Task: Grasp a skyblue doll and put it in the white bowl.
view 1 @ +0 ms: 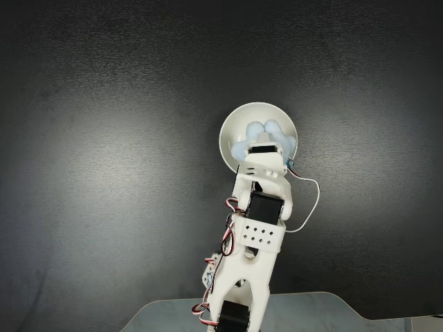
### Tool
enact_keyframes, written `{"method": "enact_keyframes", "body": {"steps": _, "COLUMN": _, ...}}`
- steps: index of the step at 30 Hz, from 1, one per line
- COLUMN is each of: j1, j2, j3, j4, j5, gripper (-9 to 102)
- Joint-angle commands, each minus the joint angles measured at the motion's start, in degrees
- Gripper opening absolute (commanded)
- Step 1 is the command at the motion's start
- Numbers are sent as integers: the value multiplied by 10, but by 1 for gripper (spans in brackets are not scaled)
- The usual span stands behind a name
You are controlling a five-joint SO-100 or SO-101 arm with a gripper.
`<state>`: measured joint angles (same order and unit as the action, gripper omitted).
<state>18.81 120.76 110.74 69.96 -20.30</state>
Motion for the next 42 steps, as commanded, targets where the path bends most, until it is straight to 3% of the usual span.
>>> {"method": "enact_keyframes", "body": {"steps": 1, "j1": -2, "j2": 37, "j3": -7, "j4": 0, "j5": 2, "gripper": -1}}
{"method": "enact_keyframes", "body": {"steps": 10, "j1": -55, "j2": 28, "j3": -8, "j4": 0, "j5": 2, "gripper": -1}}
{"method": "enact_keyframes", "body": {"steps": 22, "j1": -47, "j2": -37, "j3": -8, "j4": -57, "j5": 2, "gripper": -1}}
{"method": "enact_keyframes", "body": {"steps": 31, "j1": -47, "j2": -38, "j3": -8, "j4": -54, "j5": 0, "gripper": 0}}
{"method": "enact_keyframes", "body": {"steps": 35, "j1": -47, "j2": -40, "j3": -7, "j4": -51, "j5": -5, "gripper": 9}}
{"method": "enact_keyframes", "body": {"steps": 42, "j1": -46, "j2": -38, "j3": -7, "j4": -51, "j5": 2, "gripper": 36}}
